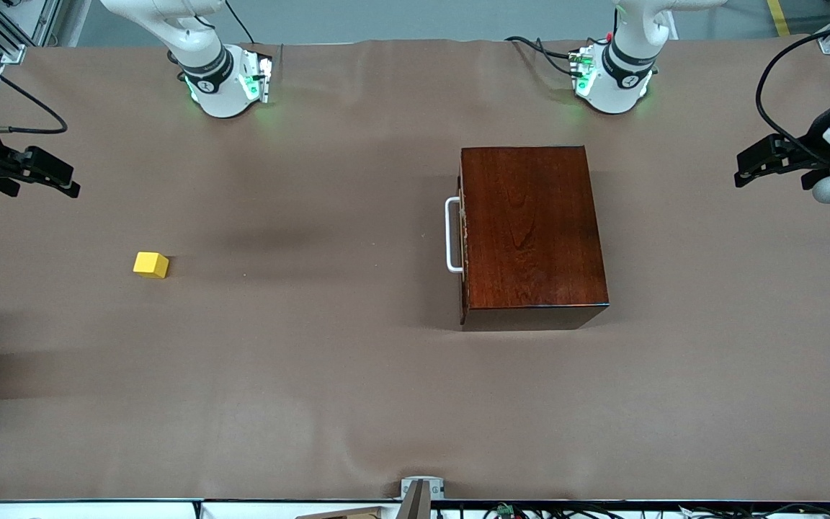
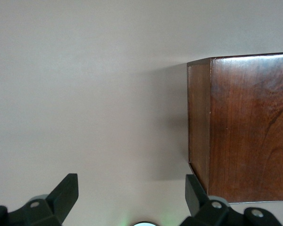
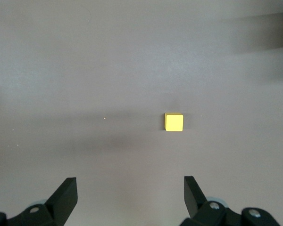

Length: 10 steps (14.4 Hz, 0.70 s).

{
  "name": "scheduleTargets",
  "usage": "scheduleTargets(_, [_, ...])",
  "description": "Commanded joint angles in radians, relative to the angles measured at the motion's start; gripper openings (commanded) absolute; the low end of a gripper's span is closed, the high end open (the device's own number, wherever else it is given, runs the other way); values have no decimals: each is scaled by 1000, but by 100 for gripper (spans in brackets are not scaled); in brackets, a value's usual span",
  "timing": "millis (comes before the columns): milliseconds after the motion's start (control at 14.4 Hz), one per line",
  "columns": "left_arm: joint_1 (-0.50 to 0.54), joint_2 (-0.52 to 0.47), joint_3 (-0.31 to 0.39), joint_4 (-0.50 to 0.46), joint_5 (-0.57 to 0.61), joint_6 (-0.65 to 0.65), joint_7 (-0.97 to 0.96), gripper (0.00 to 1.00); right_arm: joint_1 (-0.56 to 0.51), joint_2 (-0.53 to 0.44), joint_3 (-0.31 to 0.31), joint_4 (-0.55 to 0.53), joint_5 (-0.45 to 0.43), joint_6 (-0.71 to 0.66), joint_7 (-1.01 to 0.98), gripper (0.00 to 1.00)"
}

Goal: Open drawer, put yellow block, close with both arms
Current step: 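Move the left gripper to the white drawer handle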

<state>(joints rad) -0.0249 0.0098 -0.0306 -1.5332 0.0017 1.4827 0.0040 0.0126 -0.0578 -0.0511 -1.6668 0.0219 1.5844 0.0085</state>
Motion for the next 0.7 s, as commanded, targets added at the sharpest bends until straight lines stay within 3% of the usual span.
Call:
scheduleTargets(0, [8, 3, -12, 21, 18, -18, 8, 100, 9, 9, -4, 19, 1, -12, -2, 100])
scheduleTargets(487, [-26, 42, -11, 83, -64, -19, -73, 100, 9, 9, -4, 19, 1, -9, -2, 100])
scheduleTargets(627, [-78, 71, -14, 108, -71, -21, -152, 100, 9, 9, -4, 19, 0, -9, -2, 100])
